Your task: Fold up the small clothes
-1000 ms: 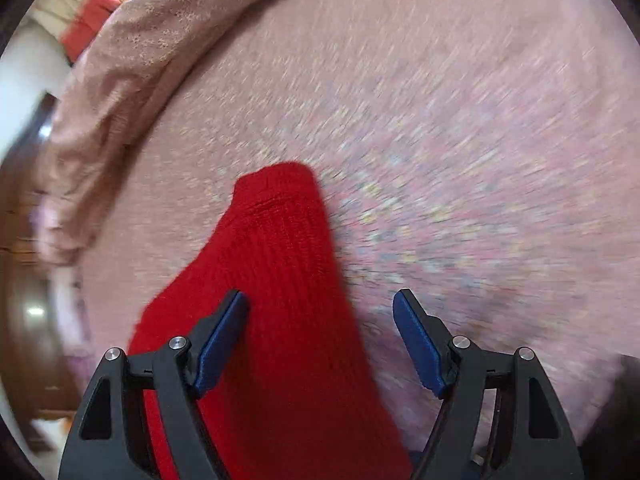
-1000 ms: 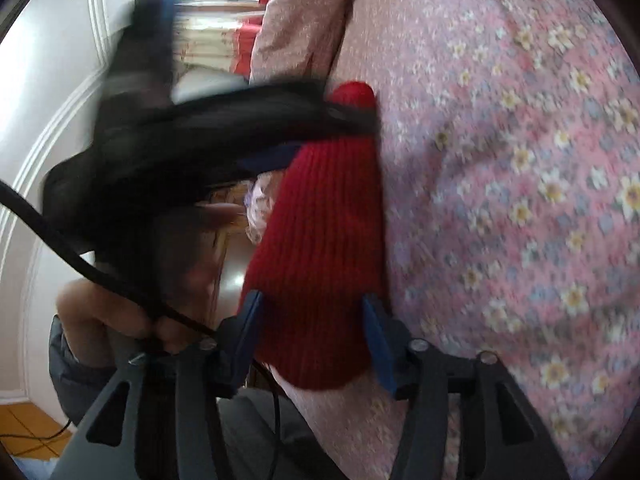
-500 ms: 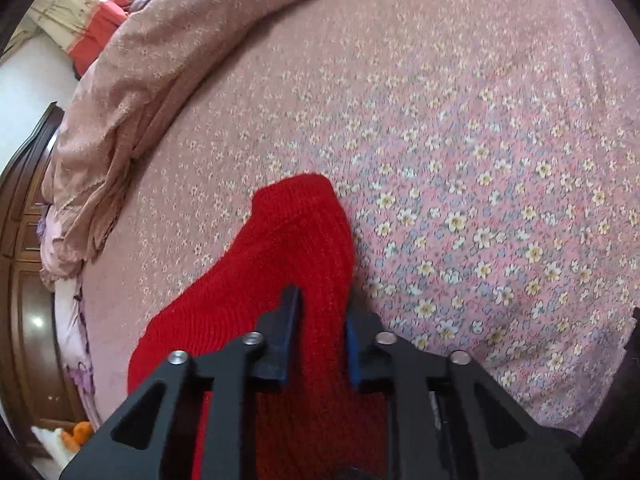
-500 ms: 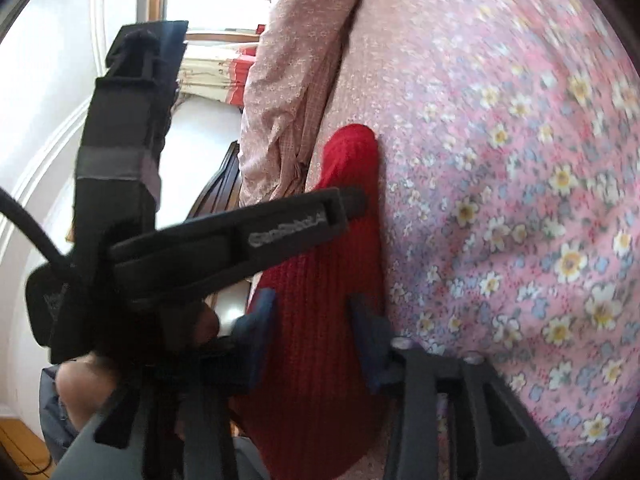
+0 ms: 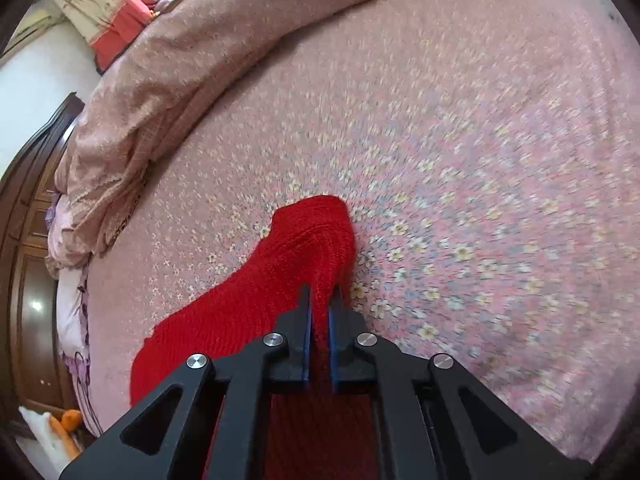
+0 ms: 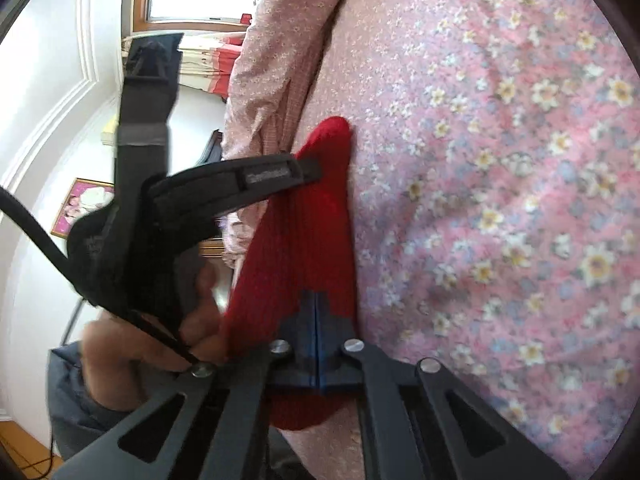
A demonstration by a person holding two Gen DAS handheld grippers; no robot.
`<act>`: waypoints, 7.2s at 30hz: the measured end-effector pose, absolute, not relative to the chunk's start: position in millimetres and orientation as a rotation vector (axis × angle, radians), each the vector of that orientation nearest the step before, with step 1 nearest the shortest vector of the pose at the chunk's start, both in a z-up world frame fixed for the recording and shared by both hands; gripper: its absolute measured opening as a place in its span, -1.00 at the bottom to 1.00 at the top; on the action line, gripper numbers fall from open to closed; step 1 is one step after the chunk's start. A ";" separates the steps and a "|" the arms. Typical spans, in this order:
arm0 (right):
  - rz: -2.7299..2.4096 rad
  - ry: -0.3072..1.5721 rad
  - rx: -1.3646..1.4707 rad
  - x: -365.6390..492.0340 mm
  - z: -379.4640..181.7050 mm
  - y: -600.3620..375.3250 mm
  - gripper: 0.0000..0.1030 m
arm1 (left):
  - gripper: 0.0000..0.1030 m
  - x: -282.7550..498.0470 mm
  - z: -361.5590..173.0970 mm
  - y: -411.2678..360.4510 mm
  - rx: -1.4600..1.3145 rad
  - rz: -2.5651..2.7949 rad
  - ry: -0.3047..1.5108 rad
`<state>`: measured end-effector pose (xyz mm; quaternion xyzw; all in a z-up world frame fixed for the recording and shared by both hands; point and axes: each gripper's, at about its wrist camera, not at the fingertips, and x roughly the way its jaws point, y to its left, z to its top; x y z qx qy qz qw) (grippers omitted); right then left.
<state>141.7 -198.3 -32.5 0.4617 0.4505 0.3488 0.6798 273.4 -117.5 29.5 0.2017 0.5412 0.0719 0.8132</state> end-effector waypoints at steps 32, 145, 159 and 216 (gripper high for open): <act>0.938 1.169 1.128 216.3 -30.5 -187.4 0.42 | -0.05 103.6 51.7 -116.8 0.267 0.226 0.920; 0.685 0.691 0.203 43.6 52.5 -196.6 -0.05 | 0.52 41.0 25.7 109.9 -0.416 0.084 0.808; 0.482 0.642 -0.207 -1.2 20.6 -125.2 0.21 | -0.50 28.5 40.0 89.8 -0.452 -0.039 0.703; 0.896 0.809 0.264 76.2 32.4 -136.4 -1.00 | 0.22 71.1 25.5 69.1 -0.155 0.107 0.839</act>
